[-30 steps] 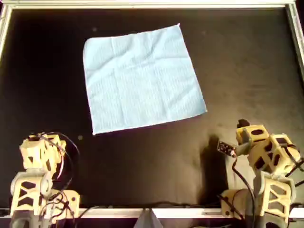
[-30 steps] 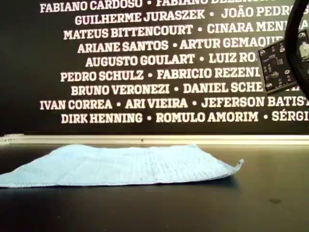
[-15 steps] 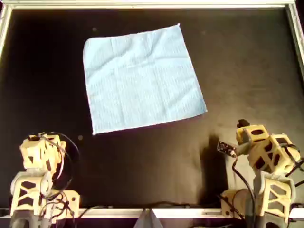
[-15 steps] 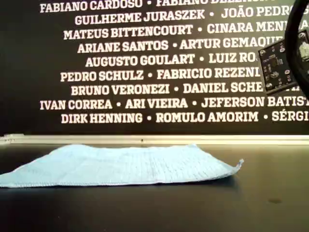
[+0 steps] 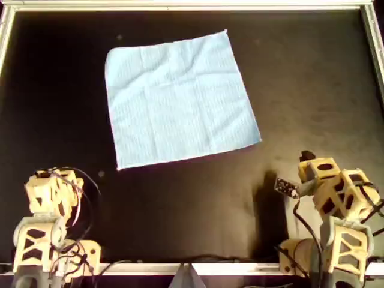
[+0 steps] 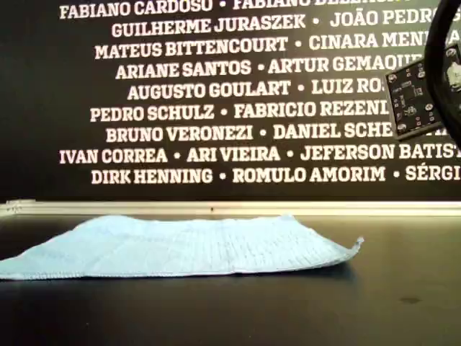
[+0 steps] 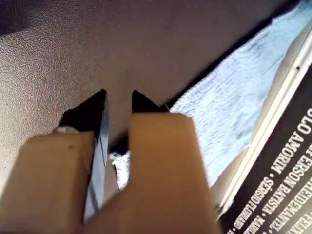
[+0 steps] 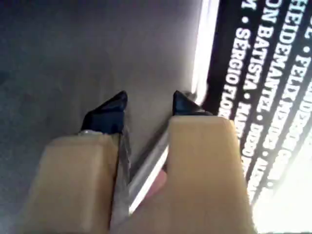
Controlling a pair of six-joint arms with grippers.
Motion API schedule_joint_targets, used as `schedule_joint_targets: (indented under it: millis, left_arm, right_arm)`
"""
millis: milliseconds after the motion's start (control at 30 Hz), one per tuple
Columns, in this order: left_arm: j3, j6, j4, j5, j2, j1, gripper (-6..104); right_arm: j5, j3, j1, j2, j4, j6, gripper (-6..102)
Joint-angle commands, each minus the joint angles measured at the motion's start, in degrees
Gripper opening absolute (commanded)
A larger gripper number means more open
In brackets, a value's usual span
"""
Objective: Fold a cloth
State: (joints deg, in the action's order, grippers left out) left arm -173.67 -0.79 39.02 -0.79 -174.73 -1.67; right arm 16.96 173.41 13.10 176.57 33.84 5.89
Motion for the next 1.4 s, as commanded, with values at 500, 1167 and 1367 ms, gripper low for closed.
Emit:
schedule_joint_targets:
  millis: [500,1167,1367]
  left_arm:
    - [1.3,-0.2,0.0,0.4,-0.8,0.4,17]
    - [1.3,-0.1,0.0,0.3,-0.8,0.5,17]
    - [1.4,-0.1,0.1,-0.6,-1.0,1.1,17]
  right_arm:
    - [0.0,0.4,0.1,1.8,-1.9,-0.26,36]
    - [0.0,0.4,0.1,1.8,-1.9,-0.26,36]
    - [0.8,0.4,0.0,1.8,-1.9,-0.53,36]
